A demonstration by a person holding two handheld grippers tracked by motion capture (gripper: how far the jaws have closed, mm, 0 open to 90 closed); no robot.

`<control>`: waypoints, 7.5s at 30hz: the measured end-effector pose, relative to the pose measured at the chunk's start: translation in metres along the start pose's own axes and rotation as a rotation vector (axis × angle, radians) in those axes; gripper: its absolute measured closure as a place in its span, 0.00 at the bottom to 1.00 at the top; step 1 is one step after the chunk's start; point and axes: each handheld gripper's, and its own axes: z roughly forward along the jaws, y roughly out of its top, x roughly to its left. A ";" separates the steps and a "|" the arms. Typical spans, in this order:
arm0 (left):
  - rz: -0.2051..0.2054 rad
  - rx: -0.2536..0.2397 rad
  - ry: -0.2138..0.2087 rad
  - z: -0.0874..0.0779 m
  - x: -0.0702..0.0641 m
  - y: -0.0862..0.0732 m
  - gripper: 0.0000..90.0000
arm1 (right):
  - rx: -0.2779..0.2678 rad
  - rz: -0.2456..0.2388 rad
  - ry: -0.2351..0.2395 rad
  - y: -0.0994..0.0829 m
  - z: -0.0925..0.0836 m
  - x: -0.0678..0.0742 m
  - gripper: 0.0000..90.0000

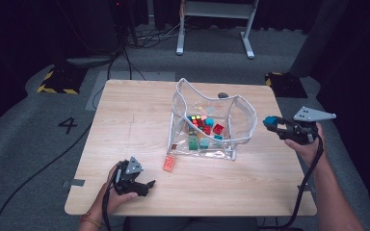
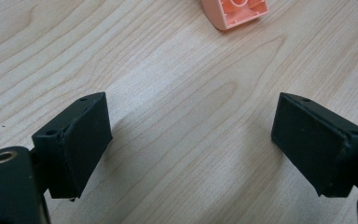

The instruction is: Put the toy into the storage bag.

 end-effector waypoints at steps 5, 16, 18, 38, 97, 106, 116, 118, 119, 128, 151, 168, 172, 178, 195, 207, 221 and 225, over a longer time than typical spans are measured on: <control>0.000 -0.001 0.001 0.000 0.000 0.000 0.13 | 0.003 -0.028 -0.038 0.027 0.007 -0.007 0.65; 0.002 -0.003 -0.002 0.000 0.000 0.000 0.13 | 0.003 -0.055 -0.019 0.063 0.032 -0.006 0.65; 0.002 -0.002 -0.002 0.001 0.000 0.000 0.13 | -0.010 -0.052 0.008 0.069 0.038 -0.006 0.65; 0.001 0.002 -0.002 0.001 0.000 0.000 0.13 | 0.014 -0.174 0.201 0.112 0.075 0.040 0.65; 0.001 0.002 -0.001 0.001 0.000 0.000 0.13 | 0.508 -0.332 0.271 0.095 0.121 0.044 0.62; 0.001 0.002 -0.001 0.001 0.000 0.000 0.13 | 0.314 -0.258 0.280 0.090 0.089 0.042 0.46; 0.000 0.002 -0.001 0.001 0.000 0.000 0.13 | 0.102 -0.185 0.238 0.082 0.043 0.057 0.34; 0.000 0.002 -0.001 0.001 0.000 0.000 0.13 | 0.074 -0.172 0.230 0.081 0.032 0.059 0.34; 0.000 0.002 -0.001 0.001 0.000 0.000 0.13 | 0.055 -0.160 0.231 0.080 0.027 0.060 0.34; 0.000 0.001 0.000 0.001 0.000 0.000 0.13 | -0.009 -0.143 0.212 0.055 -0.004 0.073 0.36; -0.003 0.000 0.001 0.001 0.000 0.000 0.13 | 0.001 -0.138 0.315 -0.026 -0.002 0.115 0.40; -0.004 0.000 0.002 0.001 0.000 0.000 0.13 | 0.135 -0.200 0.437 -0.033 0.107 0.191 0.40; -0.003 0.001 0.000 0.000 0.000 0.000 0.13 | 0.133 -0.241 0.467 -0.024 0.133 0.214 0.38; 0.001 -0.001 0.000 0.001 0.000 0.000 0.13 | 0.138 -0.249 0.478 -0.010 0.171 0.232 0.32; 0.001 -0.001 -0.001 0.001 0.000 0.000 0.13 | 0.189 -0.224 0.431 0.002 0.216 0.250 0.25; 0.002 -0.001 -0.003 0.000 0.000 0.000 0.13 | 0.234 -0.202 0.442 0.002 0.230 0.257 0.26; 0.002 -0.002 -0.002 0.000 0.000 0.000 0.13 | 0.237 -0.181 0.427 0.003 0.225 0.254 0.46; 0.002 -0.001 -0.002 0.000 0.000 0.000 0.13 | 0.229 -0.184 0.452 0.002 0.223 0.253 0.46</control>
